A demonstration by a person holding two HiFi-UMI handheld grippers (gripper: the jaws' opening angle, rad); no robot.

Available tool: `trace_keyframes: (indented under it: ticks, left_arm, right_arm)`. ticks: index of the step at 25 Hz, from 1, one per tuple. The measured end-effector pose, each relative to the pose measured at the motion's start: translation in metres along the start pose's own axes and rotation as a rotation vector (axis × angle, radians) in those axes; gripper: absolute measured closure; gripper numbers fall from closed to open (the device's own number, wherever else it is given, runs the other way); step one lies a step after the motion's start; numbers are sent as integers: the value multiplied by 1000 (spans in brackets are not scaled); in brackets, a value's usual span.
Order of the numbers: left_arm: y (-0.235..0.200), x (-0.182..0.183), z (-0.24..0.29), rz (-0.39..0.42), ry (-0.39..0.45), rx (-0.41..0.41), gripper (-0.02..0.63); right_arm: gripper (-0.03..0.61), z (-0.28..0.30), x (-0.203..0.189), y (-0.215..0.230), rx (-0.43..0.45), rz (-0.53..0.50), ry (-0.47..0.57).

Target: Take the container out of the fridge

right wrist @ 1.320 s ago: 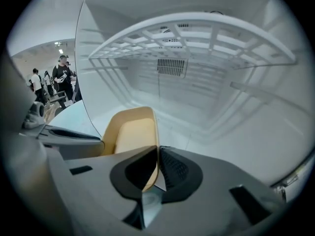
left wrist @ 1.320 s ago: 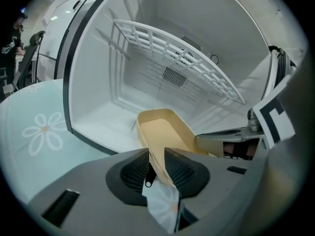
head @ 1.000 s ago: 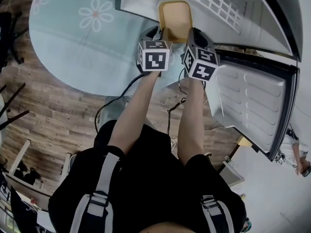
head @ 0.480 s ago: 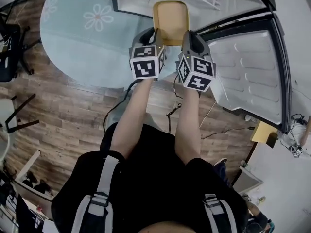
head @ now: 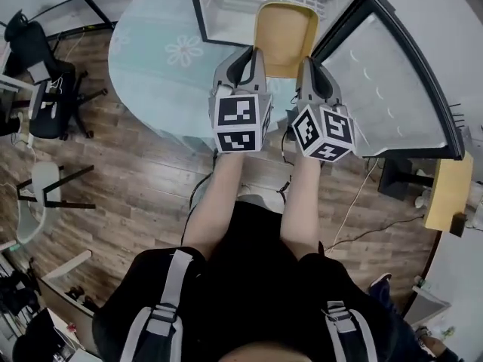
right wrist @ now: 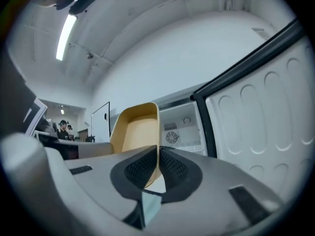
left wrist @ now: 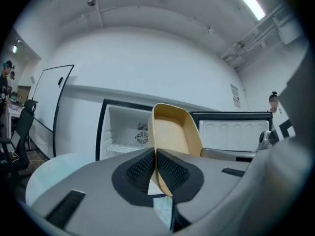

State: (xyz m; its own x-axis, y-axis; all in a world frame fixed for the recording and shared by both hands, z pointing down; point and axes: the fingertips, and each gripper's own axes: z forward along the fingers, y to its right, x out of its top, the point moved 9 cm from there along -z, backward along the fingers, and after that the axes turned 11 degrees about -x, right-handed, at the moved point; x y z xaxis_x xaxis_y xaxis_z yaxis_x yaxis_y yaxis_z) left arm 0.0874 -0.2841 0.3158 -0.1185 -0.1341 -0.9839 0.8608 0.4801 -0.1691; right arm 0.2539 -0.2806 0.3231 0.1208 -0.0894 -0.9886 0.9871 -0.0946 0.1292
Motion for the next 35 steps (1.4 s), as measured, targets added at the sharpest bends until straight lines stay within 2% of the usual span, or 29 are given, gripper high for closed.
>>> trace_keyframes:
  ticks: [5,13,18,35]
  left_arm:
    - [33,40,-45,78,85,-20,598]
    - [61,39,-81,112,159,-75,598]
    - [69,41,-78,131,152,-113,595]
    - [39,47,-76,98,139,-74,597]
  right_arm:
    - [557,-54,39,-7,29,38,108]
    - [555,-104,49,-3,37,-14,152]
    - [557,-105,56,7,54,-27,163]
    - [558,-90,56,-18,93,-75,156]
